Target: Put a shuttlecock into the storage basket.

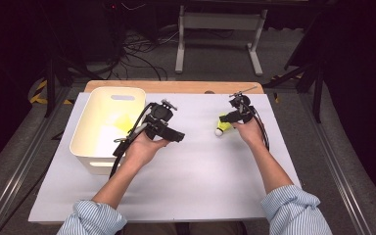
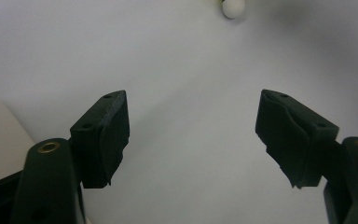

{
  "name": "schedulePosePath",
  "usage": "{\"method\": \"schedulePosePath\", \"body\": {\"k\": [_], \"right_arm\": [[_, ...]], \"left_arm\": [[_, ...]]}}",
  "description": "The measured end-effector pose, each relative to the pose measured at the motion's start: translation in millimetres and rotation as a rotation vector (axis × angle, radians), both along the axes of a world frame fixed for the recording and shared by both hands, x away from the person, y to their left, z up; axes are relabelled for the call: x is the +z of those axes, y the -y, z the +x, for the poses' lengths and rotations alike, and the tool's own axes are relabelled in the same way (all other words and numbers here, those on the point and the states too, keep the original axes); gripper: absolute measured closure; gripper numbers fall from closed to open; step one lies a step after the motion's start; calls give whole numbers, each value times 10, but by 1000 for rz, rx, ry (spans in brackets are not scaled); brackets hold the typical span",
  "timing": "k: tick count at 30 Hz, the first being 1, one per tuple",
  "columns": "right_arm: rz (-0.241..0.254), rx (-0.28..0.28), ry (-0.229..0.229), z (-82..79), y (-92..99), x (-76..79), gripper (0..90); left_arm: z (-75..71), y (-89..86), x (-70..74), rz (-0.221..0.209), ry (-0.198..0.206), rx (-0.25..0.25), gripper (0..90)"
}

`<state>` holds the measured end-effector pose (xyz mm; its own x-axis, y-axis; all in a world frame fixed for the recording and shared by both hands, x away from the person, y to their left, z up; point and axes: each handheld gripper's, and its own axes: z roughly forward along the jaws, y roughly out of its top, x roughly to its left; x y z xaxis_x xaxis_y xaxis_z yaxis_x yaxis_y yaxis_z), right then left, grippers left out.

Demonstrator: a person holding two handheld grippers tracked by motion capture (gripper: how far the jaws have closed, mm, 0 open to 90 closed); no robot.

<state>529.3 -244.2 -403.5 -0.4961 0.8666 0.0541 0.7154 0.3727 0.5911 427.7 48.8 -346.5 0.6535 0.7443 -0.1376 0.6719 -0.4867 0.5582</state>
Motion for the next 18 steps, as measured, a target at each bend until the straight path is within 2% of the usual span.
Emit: {"method": "schedulePosePath", "body": {"k": [7,18], "right_arm": [[-6,8,-22,-16,20,-3,618],[67,30,-64,-71,94,24,803]], "left_arm": [[0,6,-3,7,3,0,269],[-14,21,-2,13,5,1,271]]}}
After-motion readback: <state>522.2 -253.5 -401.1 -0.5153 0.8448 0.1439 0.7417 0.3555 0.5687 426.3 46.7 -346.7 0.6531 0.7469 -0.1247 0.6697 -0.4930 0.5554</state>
